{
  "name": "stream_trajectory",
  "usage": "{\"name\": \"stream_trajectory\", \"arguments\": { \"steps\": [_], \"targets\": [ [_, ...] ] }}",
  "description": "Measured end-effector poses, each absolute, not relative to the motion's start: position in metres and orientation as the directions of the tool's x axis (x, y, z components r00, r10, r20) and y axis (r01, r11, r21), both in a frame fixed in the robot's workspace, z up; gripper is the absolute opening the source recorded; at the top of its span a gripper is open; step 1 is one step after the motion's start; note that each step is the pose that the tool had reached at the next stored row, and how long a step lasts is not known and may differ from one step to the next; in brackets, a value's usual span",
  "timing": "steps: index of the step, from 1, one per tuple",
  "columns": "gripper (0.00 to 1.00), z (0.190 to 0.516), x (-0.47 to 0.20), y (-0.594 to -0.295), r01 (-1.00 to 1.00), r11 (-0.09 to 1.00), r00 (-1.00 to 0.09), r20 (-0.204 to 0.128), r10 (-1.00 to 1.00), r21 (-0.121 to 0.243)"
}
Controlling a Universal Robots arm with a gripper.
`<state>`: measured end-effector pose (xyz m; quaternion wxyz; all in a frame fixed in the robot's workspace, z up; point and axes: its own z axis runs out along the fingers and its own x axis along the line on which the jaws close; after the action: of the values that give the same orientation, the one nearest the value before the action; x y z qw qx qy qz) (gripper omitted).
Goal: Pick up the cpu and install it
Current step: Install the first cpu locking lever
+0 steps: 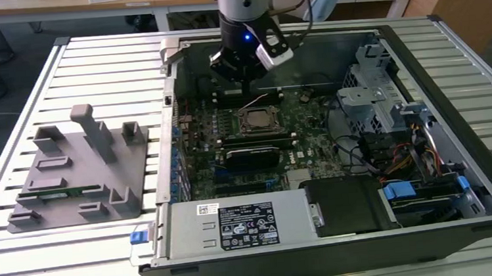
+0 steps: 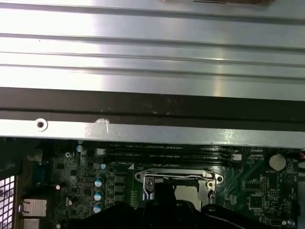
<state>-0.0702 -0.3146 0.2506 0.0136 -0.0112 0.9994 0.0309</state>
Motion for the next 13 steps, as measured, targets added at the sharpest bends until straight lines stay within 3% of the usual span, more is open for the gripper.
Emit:
{"name": "stream_trajectory", "arguments": {
  "steps": [5,13],
  "targets": [
    [0.11,0.246,-0.07,-0.317,-0.023,0.996,-0.999,-0.029,-0.021,0.082],
    [0.11,0.239,-0.055,-0.315,-0.023,0.996,-0.999,-0.028,-0.021,0.081]
  ]
}}
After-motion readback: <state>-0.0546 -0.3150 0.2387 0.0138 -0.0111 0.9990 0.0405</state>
